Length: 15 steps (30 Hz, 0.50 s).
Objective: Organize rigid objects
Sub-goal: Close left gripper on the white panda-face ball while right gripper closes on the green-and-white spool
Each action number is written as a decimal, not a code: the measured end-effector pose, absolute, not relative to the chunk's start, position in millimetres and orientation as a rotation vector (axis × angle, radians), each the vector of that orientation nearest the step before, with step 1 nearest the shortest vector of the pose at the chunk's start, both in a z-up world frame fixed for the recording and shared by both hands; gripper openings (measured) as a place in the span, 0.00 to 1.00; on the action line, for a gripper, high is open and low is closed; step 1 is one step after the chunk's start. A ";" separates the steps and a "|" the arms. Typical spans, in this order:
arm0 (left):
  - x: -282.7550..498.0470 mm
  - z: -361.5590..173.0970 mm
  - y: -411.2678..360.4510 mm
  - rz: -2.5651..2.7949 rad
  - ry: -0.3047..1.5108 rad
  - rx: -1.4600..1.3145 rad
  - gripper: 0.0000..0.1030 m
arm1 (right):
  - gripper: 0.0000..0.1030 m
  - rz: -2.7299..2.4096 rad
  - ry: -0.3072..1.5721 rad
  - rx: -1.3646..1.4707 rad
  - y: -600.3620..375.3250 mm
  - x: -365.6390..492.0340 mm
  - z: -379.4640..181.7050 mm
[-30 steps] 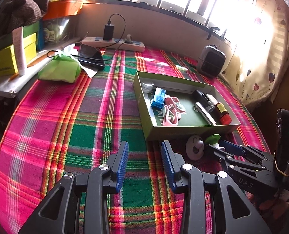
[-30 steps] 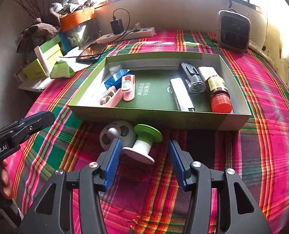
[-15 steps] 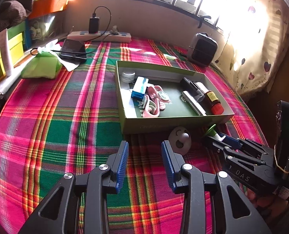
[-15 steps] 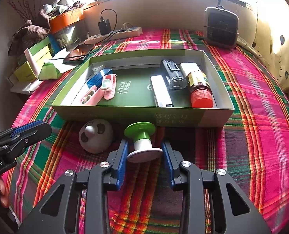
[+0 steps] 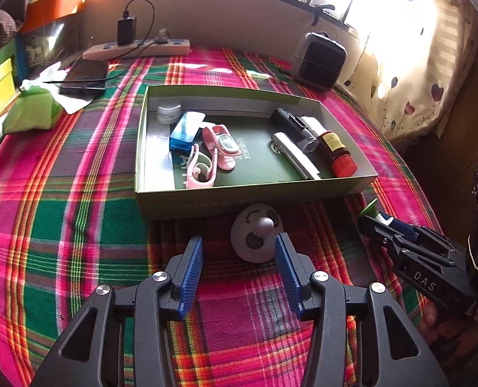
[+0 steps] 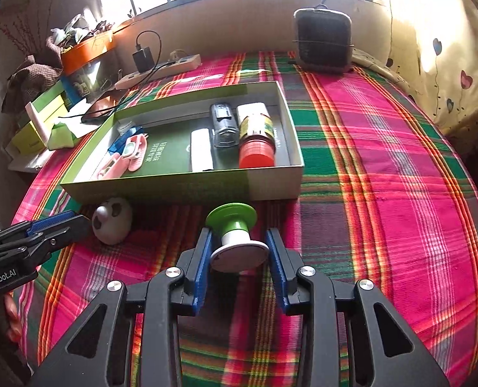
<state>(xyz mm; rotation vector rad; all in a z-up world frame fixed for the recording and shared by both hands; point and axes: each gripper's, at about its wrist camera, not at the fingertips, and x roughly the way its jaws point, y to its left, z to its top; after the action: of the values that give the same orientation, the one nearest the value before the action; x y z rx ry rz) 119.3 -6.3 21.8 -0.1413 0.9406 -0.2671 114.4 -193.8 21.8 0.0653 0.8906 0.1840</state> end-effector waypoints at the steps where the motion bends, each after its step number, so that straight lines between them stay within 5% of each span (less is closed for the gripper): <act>1: 120.7 20.8 -8.4 -0.273 0.943 -0.143 0.44 | 0.34 0.176 0.890 0.071 -197.7 114.1 21.8; 15: 133.5 16.0 -26.4 -0.235 0.948 -0.105 0.44 | 0.34 0.136 0.872 0.105 -231.5 108.3 23.1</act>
<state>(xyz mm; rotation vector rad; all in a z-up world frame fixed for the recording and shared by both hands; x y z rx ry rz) 133.5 -26.4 16.0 -0.1052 0.9484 -0.2350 108.3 -231.5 23.1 0.1049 0.8723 0.1364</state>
